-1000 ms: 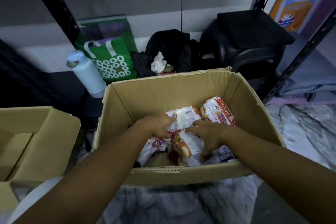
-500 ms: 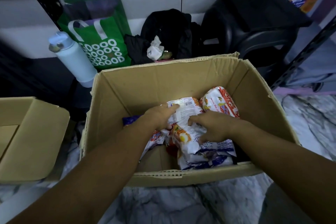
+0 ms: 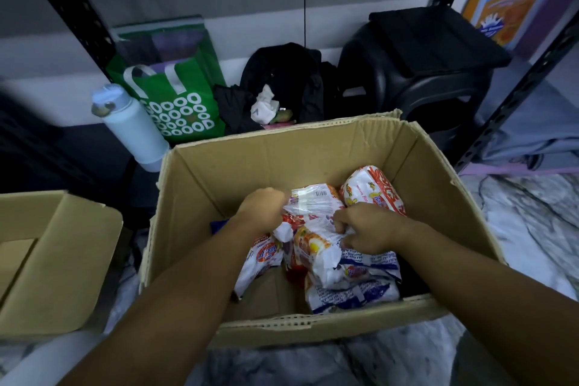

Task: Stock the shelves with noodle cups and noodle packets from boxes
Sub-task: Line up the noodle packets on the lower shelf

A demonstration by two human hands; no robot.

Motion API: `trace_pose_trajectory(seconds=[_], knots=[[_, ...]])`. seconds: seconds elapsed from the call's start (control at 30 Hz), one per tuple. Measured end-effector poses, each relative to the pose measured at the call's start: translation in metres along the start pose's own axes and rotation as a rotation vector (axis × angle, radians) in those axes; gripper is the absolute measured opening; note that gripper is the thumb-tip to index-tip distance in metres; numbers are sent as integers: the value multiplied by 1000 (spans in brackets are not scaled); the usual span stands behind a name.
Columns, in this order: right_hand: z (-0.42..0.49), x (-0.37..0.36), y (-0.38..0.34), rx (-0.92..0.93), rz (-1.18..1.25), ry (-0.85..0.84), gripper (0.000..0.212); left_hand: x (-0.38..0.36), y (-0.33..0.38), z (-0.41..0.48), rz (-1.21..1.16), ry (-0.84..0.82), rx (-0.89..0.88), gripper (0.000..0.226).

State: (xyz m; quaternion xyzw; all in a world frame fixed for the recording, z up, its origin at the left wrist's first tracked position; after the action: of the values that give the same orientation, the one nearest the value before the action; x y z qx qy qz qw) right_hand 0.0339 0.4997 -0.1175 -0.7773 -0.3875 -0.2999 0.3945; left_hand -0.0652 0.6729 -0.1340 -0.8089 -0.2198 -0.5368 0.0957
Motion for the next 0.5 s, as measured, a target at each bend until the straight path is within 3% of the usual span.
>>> trace_pose_trajectory(seconds=[0.17, 0.3, 0.43, 0.5], knots=[[-10, 9, -3, 1, -13, 40, 22, 15, -12, -10, -287, 62, 27, 9], [-18, 21, -3, 6, 110, 58, 22, 30, -31, -18, -520, 96, 107, 18], [-17, 15, 10, -77, 158, 81, 16, 16, -58, -41, -895, -106, 333, 19], [-15, 5, 18, -143, 61, 63, 18, 8, -60, -54, -830, -169, 384, 16]])
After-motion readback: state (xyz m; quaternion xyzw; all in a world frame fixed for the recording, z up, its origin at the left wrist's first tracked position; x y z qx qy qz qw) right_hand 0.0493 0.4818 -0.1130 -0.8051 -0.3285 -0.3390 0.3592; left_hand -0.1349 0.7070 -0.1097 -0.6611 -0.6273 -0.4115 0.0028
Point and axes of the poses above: each hand's wrist, its own z-axis towards the middle knuckle, its own x-axis out of the back of the hand, y = z × x, the point moved 7 cm from there along z, towards the middle knuckle, and after that the axes turned 4 degrees about -y, right-handed, at the moved point
